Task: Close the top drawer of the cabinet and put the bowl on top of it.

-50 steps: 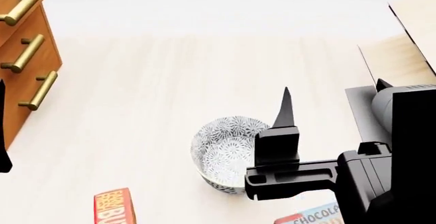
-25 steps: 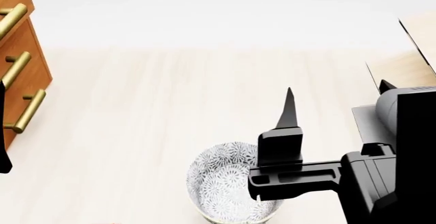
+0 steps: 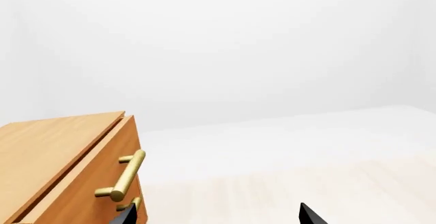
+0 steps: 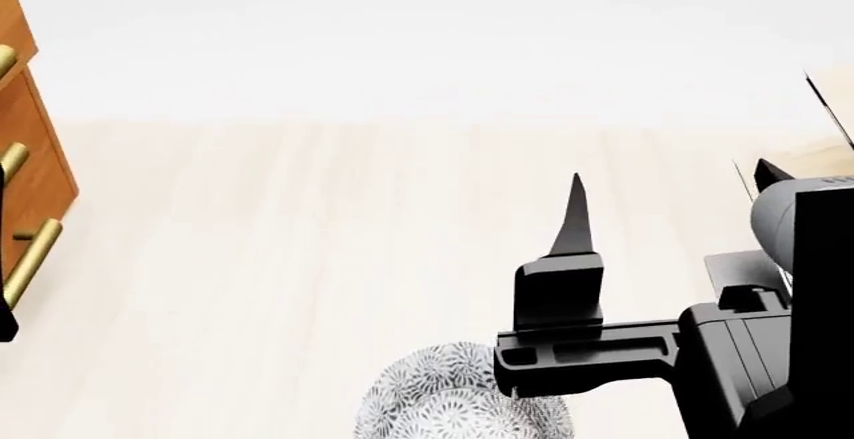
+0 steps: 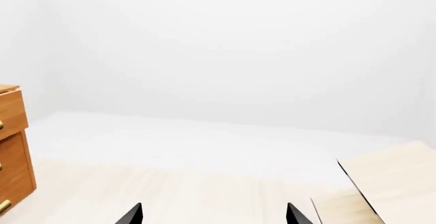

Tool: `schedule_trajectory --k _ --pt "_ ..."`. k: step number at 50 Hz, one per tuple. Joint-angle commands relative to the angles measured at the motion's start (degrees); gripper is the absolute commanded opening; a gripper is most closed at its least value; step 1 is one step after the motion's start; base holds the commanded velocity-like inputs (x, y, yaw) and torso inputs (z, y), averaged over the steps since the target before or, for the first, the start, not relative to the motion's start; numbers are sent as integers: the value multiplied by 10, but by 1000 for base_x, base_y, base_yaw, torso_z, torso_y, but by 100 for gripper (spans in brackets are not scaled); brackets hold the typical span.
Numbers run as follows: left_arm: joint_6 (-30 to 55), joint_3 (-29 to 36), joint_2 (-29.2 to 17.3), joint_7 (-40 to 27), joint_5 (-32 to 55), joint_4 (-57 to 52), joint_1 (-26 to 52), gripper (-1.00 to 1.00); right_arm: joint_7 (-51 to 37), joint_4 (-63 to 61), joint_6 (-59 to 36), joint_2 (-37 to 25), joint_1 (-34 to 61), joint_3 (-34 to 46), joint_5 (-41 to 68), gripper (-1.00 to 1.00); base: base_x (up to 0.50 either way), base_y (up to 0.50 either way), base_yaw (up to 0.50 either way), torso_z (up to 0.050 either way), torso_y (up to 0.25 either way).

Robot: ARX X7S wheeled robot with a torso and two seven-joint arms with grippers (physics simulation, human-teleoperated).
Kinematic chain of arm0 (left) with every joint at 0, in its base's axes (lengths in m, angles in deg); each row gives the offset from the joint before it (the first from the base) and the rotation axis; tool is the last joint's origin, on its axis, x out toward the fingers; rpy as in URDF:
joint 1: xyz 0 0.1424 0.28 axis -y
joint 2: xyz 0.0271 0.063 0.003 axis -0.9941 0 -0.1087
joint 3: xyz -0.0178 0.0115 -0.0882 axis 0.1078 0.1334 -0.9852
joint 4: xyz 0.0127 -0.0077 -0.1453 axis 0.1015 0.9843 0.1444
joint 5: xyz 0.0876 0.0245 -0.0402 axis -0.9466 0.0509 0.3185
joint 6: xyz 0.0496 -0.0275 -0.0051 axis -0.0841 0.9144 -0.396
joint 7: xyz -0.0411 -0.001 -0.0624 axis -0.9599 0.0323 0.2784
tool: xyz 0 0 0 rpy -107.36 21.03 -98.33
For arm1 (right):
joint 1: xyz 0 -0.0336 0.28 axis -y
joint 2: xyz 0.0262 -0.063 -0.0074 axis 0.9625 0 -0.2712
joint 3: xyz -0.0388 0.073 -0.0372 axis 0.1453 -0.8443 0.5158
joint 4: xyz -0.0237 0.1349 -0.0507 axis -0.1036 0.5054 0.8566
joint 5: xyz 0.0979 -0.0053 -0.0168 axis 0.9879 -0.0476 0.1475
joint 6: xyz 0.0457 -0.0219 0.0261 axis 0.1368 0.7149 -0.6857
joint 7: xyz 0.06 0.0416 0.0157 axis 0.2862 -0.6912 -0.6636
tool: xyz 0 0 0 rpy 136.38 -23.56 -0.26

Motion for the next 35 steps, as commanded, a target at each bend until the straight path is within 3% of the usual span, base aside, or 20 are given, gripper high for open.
schedule_trajectory --k 1,20,35 --pt "-8 3 -7 -4 6 -3 -2 100 3 -3 5 -4 -4 0 -3 100 238 0 0 0 0" --pt "-14 4 -10 6 -4 -4 -6 100 -10 -5 8 -16 3 13 -13 100 244 0 0 0 1" --pt "-14 5 -3 24 -26 -8 -22 100 32 -8 9 -4 -32 -13 -39 100 0 0 0 0 0"
